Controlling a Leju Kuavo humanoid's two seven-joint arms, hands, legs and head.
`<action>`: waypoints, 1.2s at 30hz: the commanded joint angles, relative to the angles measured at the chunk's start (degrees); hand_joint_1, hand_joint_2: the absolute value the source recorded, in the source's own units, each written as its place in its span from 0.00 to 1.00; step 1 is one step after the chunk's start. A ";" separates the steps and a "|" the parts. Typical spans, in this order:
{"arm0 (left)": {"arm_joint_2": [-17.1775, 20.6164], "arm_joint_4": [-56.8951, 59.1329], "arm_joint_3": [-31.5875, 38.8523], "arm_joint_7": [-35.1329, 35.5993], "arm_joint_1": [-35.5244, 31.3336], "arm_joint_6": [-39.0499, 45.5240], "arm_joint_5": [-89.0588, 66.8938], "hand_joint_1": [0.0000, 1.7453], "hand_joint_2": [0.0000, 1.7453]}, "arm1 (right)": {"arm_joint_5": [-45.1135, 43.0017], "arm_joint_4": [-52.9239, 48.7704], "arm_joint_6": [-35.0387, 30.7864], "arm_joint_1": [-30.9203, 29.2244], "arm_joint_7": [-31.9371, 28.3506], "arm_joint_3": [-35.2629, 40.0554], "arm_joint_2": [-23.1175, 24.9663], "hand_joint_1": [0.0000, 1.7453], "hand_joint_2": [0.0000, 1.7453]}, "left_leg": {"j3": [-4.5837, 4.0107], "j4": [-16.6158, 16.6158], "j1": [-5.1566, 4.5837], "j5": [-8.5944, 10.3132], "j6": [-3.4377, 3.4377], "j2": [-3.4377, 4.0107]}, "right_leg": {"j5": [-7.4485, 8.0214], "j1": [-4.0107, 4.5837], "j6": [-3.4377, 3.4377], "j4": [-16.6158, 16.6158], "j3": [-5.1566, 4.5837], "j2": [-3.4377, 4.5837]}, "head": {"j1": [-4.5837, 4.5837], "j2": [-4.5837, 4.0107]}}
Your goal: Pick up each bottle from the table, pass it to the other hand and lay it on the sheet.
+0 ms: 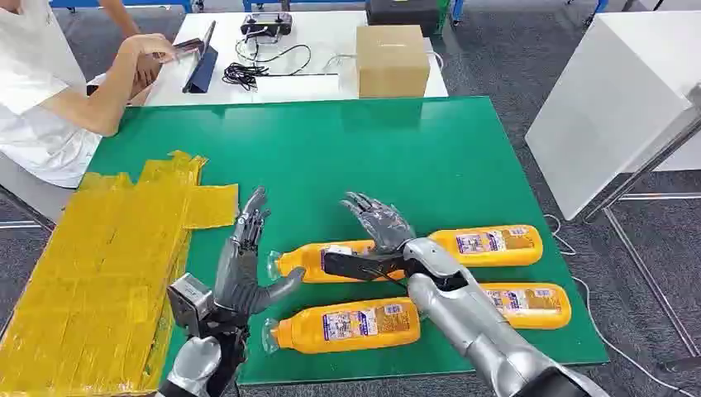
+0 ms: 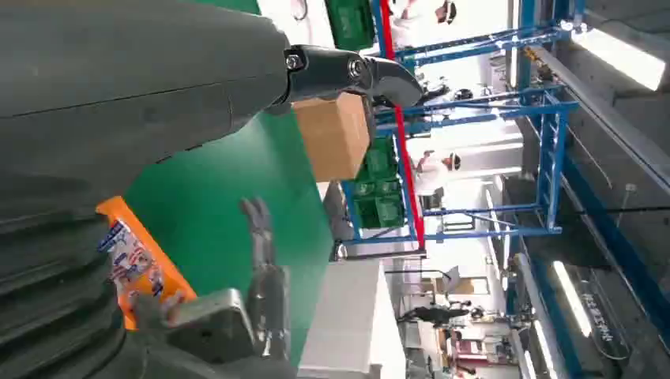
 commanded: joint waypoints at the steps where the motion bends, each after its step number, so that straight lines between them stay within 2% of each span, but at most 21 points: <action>1: 0.37 7.22 -2.39 -0.20 -4.50 -0.07 1.12 0.00 1.00 | -4.39 18.22 4.02 -4.77 -3.66 5.81 0.96 0.00 1.00 | 0.34 -0.13 -0.02 0.01 0.01 -0.11 | -0.03 -0.02 0.06 -0.15 0.40 -0.14 | 0.00 0.00; 4: 0.49 7.57 -2.77 -0.30 -4.67 -0.09 1.38 0.00 1.00 | -6.80 17.33 3.39 -3.81 -5.43 5.34 1.15 0.00 1.00 | 0.33 -0.07 -0.03 0.02 0.01 -0.19 | -0.03 -0.03 0.04 -0.08 0.37 -0.18 | 0.00 0.00; 7: 0.62 8.36 -3.21 -0.49 -4.97 -0.16 1.76 0.00 1.00 | -9.98 15.03 6.27 -3.17 -7.50 6.38 0.07 0.00 1.00 | 0.24 -0.11 -0.04 0.02 0.09 -0.17 | -0.03 -0.05 0.07 -0.12 0.36 -0.12 | -0.02 0.00; 12: 0.58 8.64 -3.53 -0.48 -5.08 -0.17 2.03 0.00 1.00 | -10.07 15.95 6.39 -3.67 -5.15 9.31 -0.21 0.00 1.00 | 0.45 -0.14 -0.06 0.01 0.09 -0.15 | -0.07 -0.10 0.08 -0.18 0.53 -0.21 | 0.02 0.00; 25: 0.53 8.65 -3.56 -0.48 -5.07 -0.17 2.03 0.00 1.00 | -10.06 15.99 6.35 -3.55 -5.21 9.36 -0.24 0.00 1.00 | 0.46 -0.14 -0.06 0.02 0.09 -0.19 | -0.05 -0.10 0.09 -0.19 0.53 -0.24 | 0.02 0.00; 27: 0.11 8.14 -2.85 0.13 -4.47 0.65 1.83 0.00 1.00 | -4.18 18.05 1.81 -4.41 2.46 13.04 0.43 0.00 1.00 | 0.44 -0.12 -0.05 0.00 0.09 -0.13 | -0.05 -0.09 0.08 -0.16 0.50 -0.18 | 0.02 0.00; 30: -0.01 7.36 -2.43 0.67 -3.96 0.95 1.45 0.00 1.00 | -1.62 19.68 -0.67 -4.58 6.09 13.68 1.84 0.00 1.00 | 0.42 -0.09 -0.05 0.00 0.07 -0.04 | -0.03 -0.09 0.06 -0.12 0.43 -0.08 | 0.00 0.00; 31: -0.10 7.22 -2.29 0.86 -3.84 0.97 1.32 0.00 1.00 | -0.78 20.51 -1.36 -4.77 7.06 13.84 2.43 0.09 1.00 | 0.59 -0.18 -0.06 -0.03 0.08 -0.03 | -0.06 -0.10 0.10 -0.22 0.62 -0.09 | 0.02 0.00; 32: -0.16 7.19 -2.22 0.93 -3.81 0.97 1.27 0.00 1.00 | -0.16 20.94 -1.67 -4.92 7.51 14.08 2.62 0.89 1.00 | 0.43 -0.10 -0.03 -0.01 0.07 -0.03 | -0.02 -0.07 0.05 -0.13 0.46 -0.06 | 0.00 0.00; 33: -0.27 7.17 -2.12 1.06 -3.81 0.95 1.13 0.00 1.00 | 2.01 22.08 -1.87 -5.40 9.03 15.42 3.07 0.99 1.00 | 0.48 -0.13 -0.04 -0.01 0.07 -0.05 | -0.03 -0.08 0.07 -0.16 0.52 -0.08 | 0.00 0.00; 34: -0.35 7.16 -2.05 1.15 -3.85 0.94 1.03 0.00 1.00 | 3.10 22.73 -1.77 -5.63 9.74 16.05 3.33 1.00 1.00 | 0.39 -0.10 -0.05 0.02 0.08 -0.13 | -0.02 -0.09 0.07 -0.12 0.44 -0.13 | 0.00 0.00; 35: -0.52 7.17 -1.85 1.29 -3.84 0.88 0.82 0.00 1.00 | 4.13 23.59 -1.73 -5.74 10.13 15.95 3.77 0.94 1.00 | 0.39 -0.09 -0.05 0.01 0.08 -0.13 | -0.02 -0.08 0.07 -0.11 0.44 -0.11 | 0.02 0.00; 36: -0.60 7.20 -1.75 1.35 -3.86 0.85 0.73 0.00 1.00 | 4.87 23.99 -1.58 -5.73 10.33 16.04 4.01 0.93 1.00 | 0.45 -0.12 -0.06 -0.01 0.09 -0.09 | -0.02 -0.10 0.09 -0.15 0.50 -0.07 | 0.02 0.00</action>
